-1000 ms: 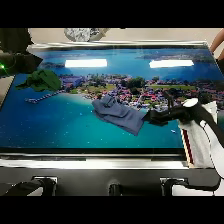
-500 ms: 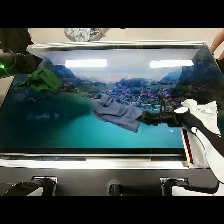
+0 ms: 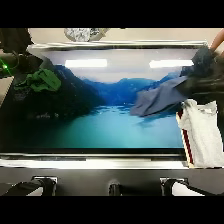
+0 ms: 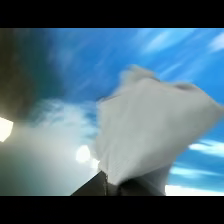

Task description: Fold the shirts.

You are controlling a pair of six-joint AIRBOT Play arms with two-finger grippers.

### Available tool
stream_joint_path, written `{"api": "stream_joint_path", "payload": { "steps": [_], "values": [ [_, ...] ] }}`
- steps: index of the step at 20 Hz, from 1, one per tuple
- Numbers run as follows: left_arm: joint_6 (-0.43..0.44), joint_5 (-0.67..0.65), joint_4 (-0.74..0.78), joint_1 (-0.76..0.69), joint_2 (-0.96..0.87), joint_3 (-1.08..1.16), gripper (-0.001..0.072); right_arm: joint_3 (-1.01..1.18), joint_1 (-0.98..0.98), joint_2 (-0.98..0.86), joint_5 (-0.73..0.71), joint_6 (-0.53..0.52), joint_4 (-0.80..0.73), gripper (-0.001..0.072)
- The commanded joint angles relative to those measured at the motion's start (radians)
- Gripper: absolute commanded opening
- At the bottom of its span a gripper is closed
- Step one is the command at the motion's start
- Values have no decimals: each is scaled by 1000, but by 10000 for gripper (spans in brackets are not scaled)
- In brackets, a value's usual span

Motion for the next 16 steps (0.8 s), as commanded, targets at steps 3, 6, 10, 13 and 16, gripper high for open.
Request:
{"api": "stream_joint_path", "payload": {
  "steps": [3, 6, 10, 13, 16],
  "values": [
    [1, 1, 1, 1, -6, 0, 31, 272, -266, 10, 126, 86, -70, 39],
    [1, 1, 1, 1, -6, 0, 31, 297, -373, 10, 102, 135, -34, 39],
    [14, 1, 2, 1, -6, 0, 31, 297, -493, 18, 167, 174, 86, 39],
    [16, 1, 2, 1, -6, 0, 31, 297, -577, 34, 245, 180, 75, 39],
    [26, 1, 1, 1, -6, 0, 31, 297, -652, 53, 351, 179, 38, 40]
  ]
}}
